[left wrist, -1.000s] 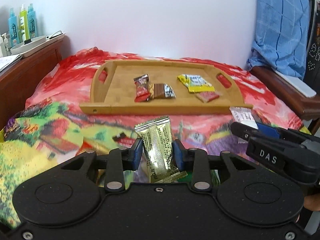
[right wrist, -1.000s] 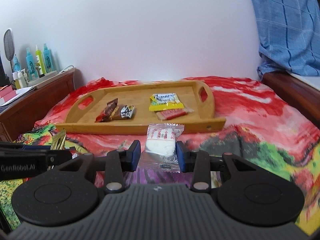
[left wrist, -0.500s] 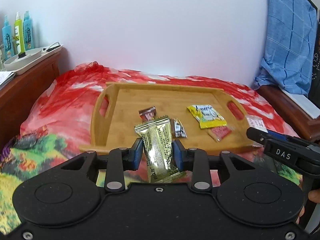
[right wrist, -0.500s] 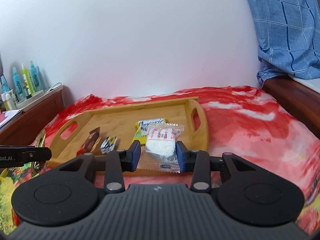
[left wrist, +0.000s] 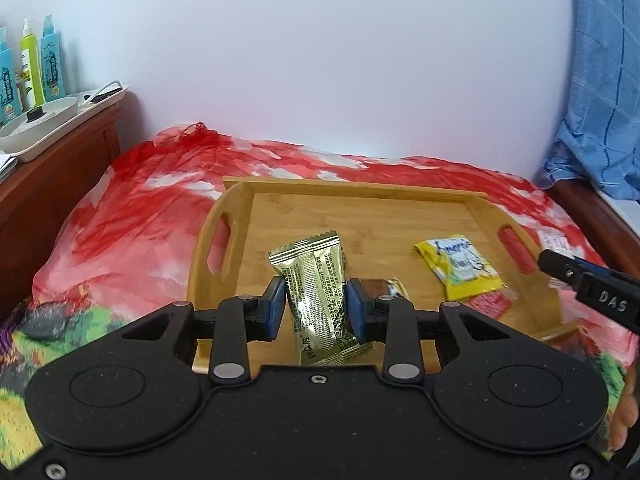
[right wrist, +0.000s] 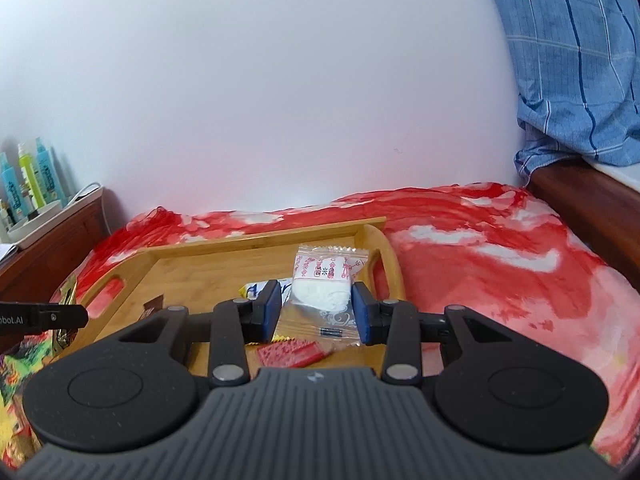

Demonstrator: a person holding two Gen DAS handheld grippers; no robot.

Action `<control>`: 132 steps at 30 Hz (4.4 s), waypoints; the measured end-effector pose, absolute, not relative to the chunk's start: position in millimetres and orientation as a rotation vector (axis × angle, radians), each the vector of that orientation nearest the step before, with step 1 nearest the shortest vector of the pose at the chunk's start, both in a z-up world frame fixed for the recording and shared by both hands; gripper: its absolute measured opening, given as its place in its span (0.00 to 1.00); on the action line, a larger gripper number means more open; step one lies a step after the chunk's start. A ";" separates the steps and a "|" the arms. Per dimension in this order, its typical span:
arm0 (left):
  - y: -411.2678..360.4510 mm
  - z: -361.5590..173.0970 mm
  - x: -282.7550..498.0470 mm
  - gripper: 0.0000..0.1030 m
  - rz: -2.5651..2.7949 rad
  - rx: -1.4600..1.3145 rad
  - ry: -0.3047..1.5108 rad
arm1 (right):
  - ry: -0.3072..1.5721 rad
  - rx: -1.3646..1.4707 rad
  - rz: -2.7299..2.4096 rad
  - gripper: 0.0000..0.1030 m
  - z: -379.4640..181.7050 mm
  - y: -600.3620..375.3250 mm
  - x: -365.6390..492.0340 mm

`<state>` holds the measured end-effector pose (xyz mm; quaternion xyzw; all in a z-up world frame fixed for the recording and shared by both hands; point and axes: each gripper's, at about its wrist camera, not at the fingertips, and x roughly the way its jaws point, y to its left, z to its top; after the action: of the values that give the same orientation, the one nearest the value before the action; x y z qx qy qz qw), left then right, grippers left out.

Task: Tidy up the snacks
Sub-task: 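Lift gold wafer bar and white candy packet and carry both over the tray, then open both tools to release the wafer bar and candy packet onto the tray, then move both tools back over the snack pile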

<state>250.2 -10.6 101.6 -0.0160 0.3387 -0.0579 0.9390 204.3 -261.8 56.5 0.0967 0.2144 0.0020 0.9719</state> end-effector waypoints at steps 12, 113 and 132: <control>-5.0 73.5 297.1 0.30 -0.099 0.003 0.736 | 0.474 0.151 0.009 0.42 46.0 -264.4 254.4; 44.8 54.9 74.4 0.92 -0.141 0.019 0.670 | 0.470 0.163 0.023 1.00 6.9 -187.1 34.8; 52.7 34.9 95.2 0.70 -0.134 -0.038 0.688 | 0.472 0.085 0.129 0.97 -12.4 -148.2 47.0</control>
<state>95.2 52.7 34.9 -0.0184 0.3371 -0.0658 0.9390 47.0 -148.2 -12.4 0.0421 0.2334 0.0638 0.9694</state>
